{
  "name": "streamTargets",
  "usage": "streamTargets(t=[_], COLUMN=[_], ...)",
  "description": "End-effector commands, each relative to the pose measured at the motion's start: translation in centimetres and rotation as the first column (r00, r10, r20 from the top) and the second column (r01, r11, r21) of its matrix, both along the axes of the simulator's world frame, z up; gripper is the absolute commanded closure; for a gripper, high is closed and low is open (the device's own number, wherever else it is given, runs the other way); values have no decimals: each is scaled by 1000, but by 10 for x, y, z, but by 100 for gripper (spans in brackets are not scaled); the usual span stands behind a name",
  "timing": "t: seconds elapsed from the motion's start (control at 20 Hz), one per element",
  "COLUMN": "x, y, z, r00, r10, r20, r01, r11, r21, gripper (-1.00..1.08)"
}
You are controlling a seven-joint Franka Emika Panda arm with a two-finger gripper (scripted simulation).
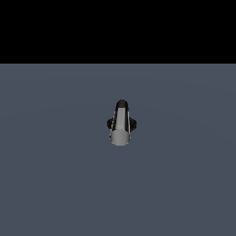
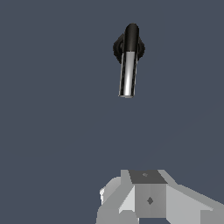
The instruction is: Turn on the faucet by rotating a designated handle.
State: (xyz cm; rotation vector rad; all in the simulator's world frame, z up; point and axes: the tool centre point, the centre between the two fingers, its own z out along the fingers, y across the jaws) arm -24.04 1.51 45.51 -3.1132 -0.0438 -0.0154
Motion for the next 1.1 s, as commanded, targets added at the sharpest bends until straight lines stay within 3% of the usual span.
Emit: streamTargets(t=[0.0, 1.05], x=[4, 58], y=[1, 17], z=[-14, -180], r00=[1000, 1000], r10=[0, 5], r20=[-1, -5], r01=[0, -5], r11=[1000, 1000], r21=[-1, -14], gripper=[108, 108])
